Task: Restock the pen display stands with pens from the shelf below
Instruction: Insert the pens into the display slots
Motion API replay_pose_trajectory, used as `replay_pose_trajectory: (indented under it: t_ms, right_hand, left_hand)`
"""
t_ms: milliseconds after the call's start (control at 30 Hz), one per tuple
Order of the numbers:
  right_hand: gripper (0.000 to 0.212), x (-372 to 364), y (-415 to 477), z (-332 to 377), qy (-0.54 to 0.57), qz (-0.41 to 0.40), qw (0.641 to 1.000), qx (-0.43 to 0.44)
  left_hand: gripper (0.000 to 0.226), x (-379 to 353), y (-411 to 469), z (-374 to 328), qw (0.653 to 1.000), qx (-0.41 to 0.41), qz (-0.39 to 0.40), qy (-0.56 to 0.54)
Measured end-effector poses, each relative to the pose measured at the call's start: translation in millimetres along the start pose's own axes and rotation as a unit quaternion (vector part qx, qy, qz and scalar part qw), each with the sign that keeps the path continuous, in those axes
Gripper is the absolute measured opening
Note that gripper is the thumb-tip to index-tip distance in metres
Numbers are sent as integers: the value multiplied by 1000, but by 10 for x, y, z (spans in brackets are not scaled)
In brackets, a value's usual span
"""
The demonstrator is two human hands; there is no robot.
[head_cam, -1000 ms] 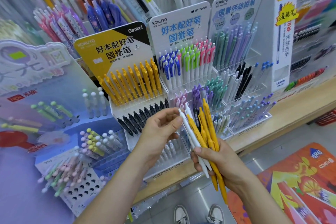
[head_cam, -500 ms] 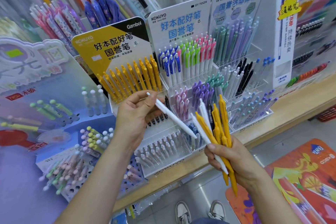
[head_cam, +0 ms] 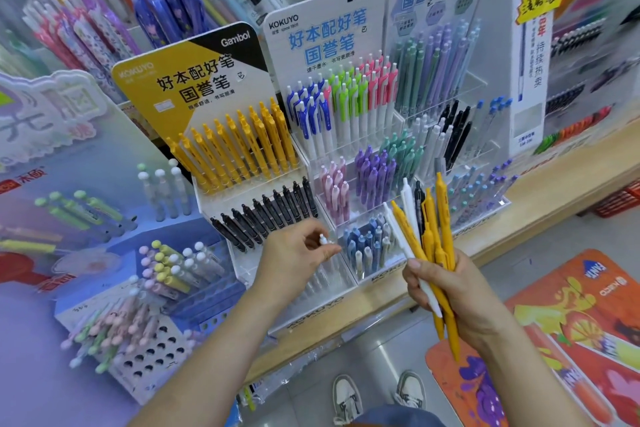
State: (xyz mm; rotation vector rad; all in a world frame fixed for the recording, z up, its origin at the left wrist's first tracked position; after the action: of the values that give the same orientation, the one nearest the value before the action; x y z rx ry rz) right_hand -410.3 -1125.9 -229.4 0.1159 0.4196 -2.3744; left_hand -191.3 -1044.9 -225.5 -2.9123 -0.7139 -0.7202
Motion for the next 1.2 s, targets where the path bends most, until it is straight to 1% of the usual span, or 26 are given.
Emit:
replay_pose_trajectory:
  t_ms: [133,267,400,500,600,733,867,933,1000,1067,1100,1133,1167,1200]
  right_hand:
    - [13,-9,-9,-4,8,0,1000,-4]
    - [13,-9,-8,-4,5,8,1000,-2]
    - [18,-25,-1,-16,2,16,1000,0]
    - [15,-44,1,-15,6,19,1000,1]
    - [14,-51,-5,-9,7,25,1000,2]
    - [15,-68,-8,-8,12,37,999,-1]
    - [18,-99,-14,-25,25,44,999,-9]
    - [18,-125,-18,-27,32,52,998,-12]
    - [18,-152,-24,-25,44,66,997,-13]
    - [23,-180,-28,-22,54,82,995,-11]
    - [28,-191,-27,-22,57,90,994,-11]
    - [33,-198,-26,-21,60,95,994,-12]
    - [37,-203,-24,-19,61,99,993,-12]
    - [40,-205,-20,-21,61,101,993,-12]
  left_hand:
    - [22,-66,-11,109,999,-13,22,41]
    - [26,-121,-25,209,999,-13,17,46]
    - [30,-172,-12,244,992,-72,29,102]
    - [37,-166,17,249,977,-133,34,165]
    - [40,-146,3,291,969,-153,25,192]
    - [35,-173,-1,363,971,-138,40,193]
    - [34,-216,42,387,965,-139,48,216]
    - [42,-202,51,402,964,-131,59,222]
    - [50,-174,65,403,962,-109,84,234]
    - [45,-160,62,311,960,-72,108,246]
    - [39,-150,53,236,969,-46,98,224]
    - [31,-131,43,135,982,-12,73,172]
    - [24,-105,34,20,994,27,40,95]
    - [18,-76,25,-95,997,70,14,-9]
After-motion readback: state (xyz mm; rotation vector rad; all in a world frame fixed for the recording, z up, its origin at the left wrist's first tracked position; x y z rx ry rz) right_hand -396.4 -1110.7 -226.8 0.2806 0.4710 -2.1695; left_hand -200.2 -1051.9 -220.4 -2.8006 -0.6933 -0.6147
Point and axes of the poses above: each hand's wrist, its own y-axis towards the middle knuckle, its own x-axis out of the back of the hand, z = x × y, the point moved 1 cm from there along y, towards the middle knuckle, and after that the axes turned 13 degrees about -y, right-handed, at the moved point
